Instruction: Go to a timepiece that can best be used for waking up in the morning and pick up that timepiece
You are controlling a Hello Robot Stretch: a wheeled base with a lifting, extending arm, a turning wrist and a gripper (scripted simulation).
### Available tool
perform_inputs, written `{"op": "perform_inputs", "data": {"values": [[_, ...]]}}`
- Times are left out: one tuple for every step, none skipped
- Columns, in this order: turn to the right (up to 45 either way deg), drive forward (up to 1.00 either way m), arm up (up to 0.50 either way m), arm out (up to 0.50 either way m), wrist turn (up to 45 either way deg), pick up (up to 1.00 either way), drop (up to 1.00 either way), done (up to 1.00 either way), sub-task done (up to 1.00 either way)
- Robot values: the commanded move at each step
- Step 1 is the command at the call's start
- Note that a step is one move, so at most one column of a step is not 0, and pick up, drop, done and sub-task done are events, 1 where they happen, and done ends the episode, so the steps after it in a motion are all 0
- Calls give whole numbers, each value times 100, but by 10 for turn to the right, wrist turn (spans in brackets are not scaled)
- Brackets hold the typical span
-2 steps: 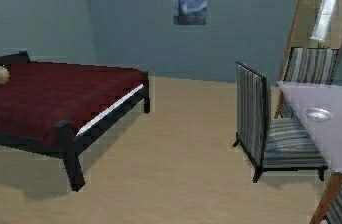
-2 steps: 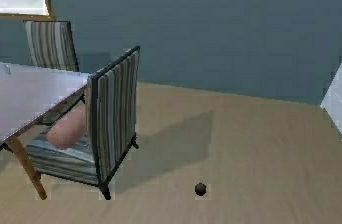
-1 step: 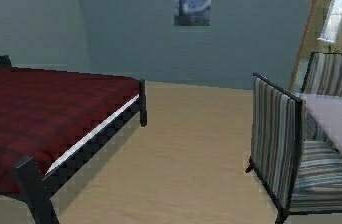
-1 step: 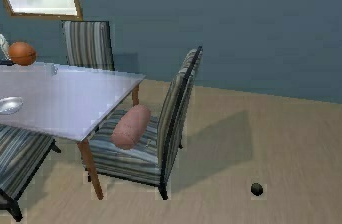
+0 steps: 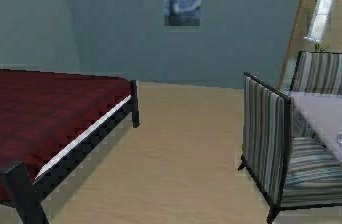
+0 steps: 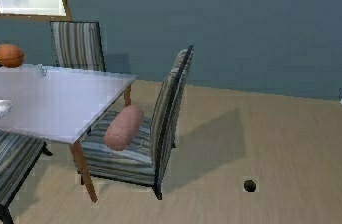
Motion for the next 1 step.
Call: {"op": "perform_inputs", "data": {"values": [[390,0,0,0,0,0,0,0,0]]}}
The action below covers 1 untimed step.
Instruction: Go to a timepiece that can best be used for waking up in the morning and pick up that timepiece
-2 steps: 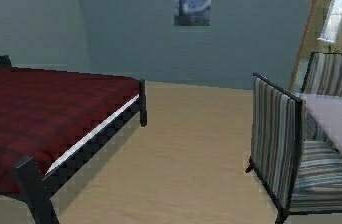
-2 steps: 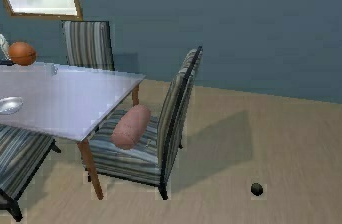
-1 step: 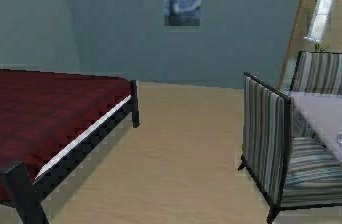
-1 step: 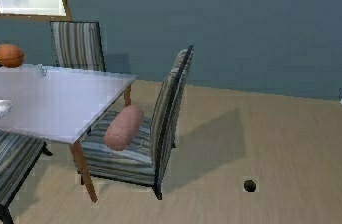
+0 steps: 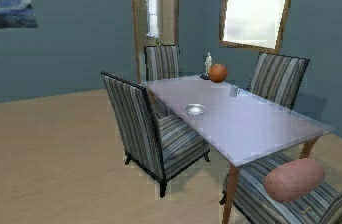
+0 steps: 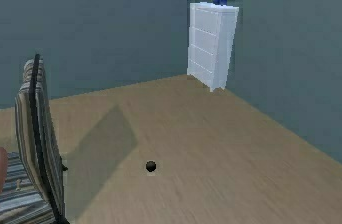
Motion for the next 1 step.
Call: {"op": "perform_inputs", "data": {"values": [[0,5,0,0,0,0,0,0,0]]}}
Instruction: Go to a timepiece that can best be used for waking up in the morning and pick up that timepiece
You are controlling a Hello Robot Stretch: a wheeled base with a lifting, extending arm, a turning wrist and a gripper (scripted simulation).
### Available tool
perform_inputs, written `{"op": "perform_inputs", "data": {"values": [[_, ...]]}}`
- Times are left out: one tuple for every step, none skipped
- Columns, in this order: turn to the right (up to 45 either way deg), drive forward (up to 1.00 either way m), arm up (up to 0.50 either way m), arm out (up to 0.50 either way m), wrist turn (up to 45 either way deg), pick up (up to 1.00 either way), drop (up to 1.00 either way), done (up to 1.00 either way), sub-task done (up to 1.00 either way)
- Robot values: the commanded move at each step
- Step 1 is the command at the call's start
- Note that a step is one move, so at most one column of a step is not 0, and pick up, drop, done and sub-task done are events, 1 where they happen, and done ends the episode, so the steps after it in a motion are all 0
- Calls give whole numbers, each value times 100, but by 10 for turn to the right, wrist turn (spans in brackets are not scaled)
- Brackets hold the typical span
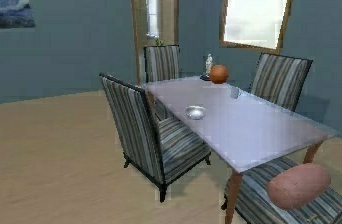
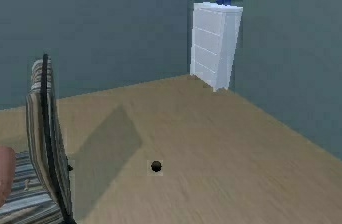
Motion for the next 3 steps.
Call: {"op": "perform_inputs", "data": {"values": [[-450,0,0,0,0,0,0,0,0],[-90,0,0,0,0,0,0,0,0],[0,100,0,0,0,0,0,0,0]]}}
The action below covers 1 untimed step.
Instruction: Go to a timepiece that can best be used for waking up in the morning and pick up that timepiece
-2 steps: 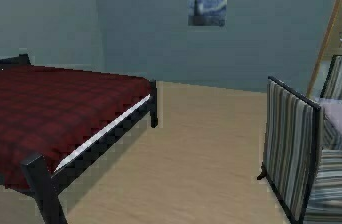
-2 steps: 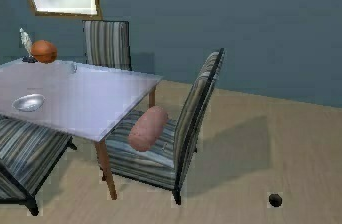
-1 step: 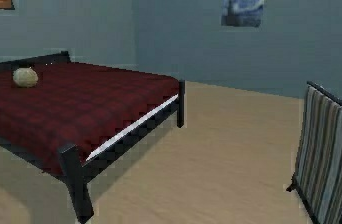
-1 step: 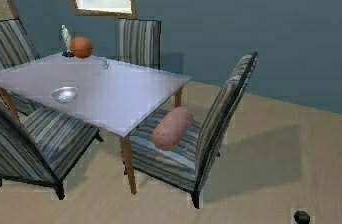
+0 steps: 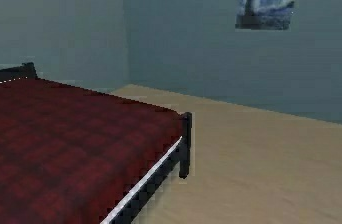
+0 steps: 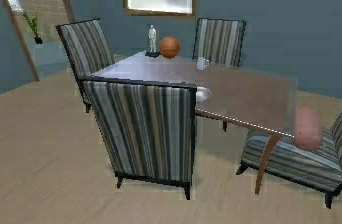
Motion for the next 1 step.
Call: {"op": "perform_inputs", "data": {"values": [[-150,0,0,0,0,0,0,0,0]]}}
